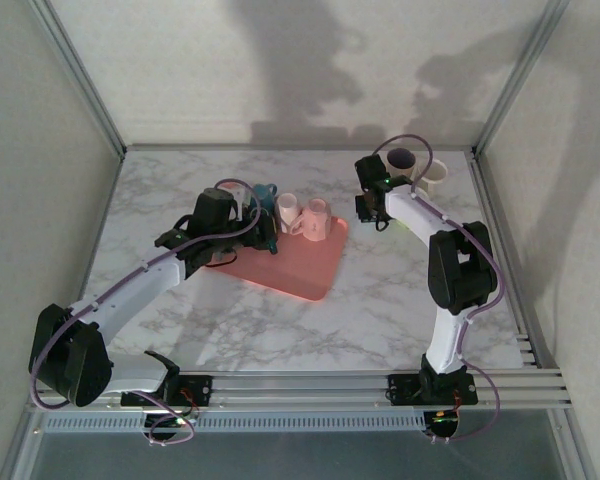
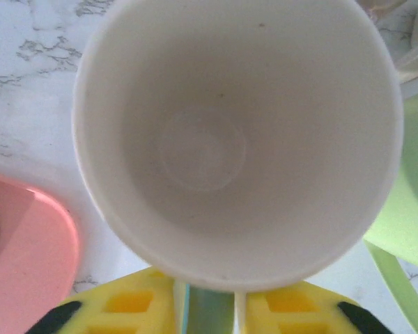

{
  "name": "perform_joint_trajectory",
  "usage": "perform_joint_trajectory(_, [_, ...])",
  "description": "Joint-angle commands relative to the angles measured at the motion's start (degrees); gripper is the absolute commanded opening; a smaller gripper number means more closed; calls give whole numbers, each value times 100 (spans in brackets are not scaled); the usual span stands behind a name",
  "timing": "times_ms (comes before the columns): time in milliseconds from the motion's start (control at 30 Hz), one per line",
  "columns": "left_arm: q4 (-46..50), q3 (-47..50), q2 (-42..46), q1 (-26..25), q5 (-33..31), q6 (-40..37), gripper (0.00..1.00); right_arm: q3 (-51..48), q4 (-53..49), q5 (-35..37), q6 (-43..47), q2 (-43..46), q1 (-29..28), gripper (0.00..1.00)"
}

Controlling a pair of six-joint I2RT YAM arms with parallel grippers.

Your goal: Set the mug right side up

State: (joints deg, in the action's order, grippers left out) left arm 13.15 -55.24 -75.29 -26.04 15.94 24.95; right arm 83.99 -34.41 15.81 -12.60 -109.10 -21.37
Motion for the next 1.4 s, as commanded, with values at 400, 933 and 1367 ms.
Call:
perform_joint_trajectory(400, [407,228,339,-124,-606,651,61,-942,-379,-782,-328,2085,17,47])
perform_joint_trajectory(933, [668,280,-65,-884,-1655,2113,53,-1773,-950,-2437,-695,3983,404,57])
perform_joint_trajectory(1367, [688,-185,-1132,-1250,-2421,2987,55,-2158,-623,-3234,-435,3889,813,59])
